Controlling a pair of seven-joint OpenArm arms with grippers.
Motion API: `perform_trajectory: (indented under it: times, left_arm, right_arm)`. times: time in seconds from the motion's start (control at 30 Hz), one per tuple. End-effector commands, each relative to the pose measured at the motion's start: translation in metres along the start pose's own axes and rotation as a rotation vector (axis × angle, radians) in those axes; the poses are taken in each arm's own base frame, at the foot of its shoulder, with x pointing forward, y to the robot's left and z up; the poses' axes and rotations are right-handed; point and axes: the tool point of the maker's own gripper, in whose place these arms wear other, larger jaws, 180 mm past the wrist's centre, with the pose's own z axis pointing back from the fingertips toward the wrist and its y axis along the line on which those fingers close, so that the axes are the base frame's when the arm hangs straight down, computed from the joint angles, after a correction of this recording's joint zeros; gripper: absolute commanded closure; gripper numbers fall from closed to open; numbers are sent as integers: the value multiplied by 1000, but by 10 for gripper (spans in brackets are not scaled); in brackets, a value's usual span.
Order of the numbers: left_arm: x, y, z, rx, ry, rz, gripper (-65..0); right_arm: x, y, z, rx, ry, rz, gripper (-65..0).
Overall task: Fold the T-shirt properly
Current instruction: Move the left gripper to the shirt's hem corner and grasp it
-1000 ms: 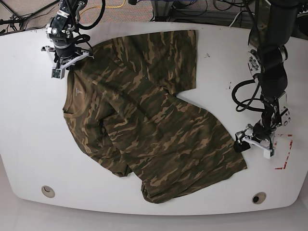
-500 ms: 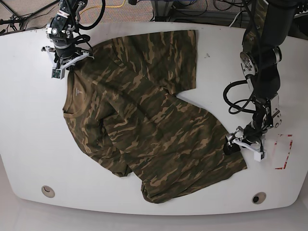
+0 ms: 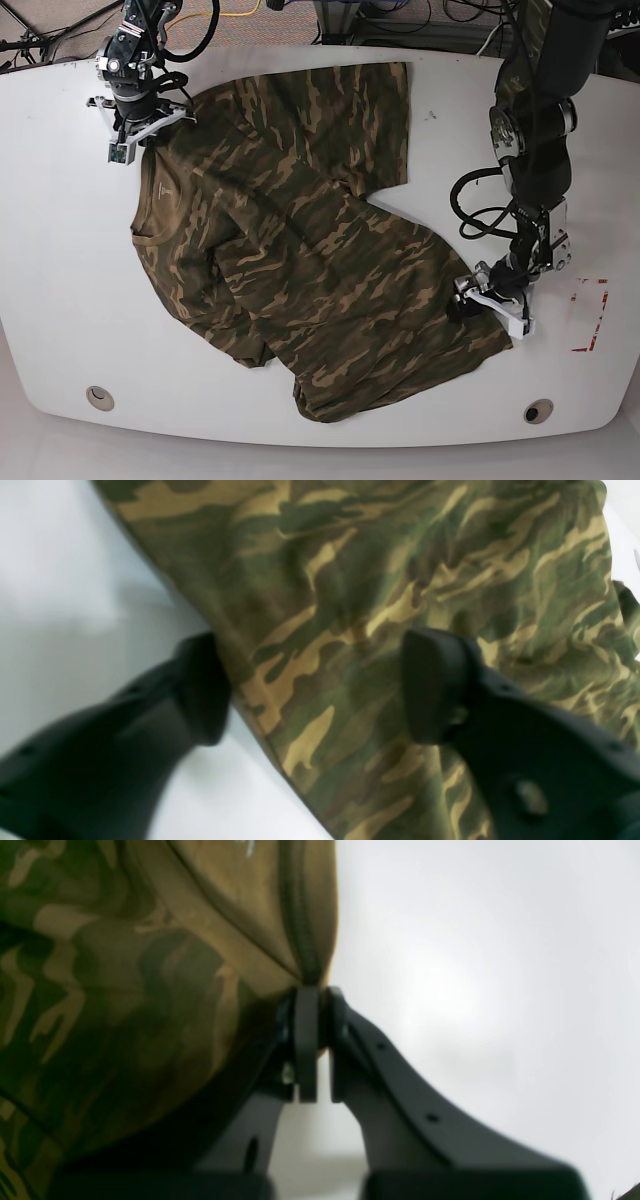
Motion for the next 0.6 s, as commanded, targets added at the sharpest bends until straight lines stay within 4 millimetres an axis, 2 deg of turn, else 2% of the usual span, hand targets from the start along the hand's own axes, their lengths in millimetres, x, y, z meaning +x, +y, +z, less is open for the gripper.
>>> perform_trajectory:
  times: [0.0,0.4,0.57]
  left_arm:
    - [9,-3,0,0,4,-14,-322]
    - [9,-4,-1,0,6,-19,-15]
    - [9,-2,0,4,10,-14,0]
  right_arm:
    - [15,-4,3,-9,-48,6,0]
    - [23,-2,0,-4,-65,1,0]
    - [33,1,-2,3,-87,2,0]
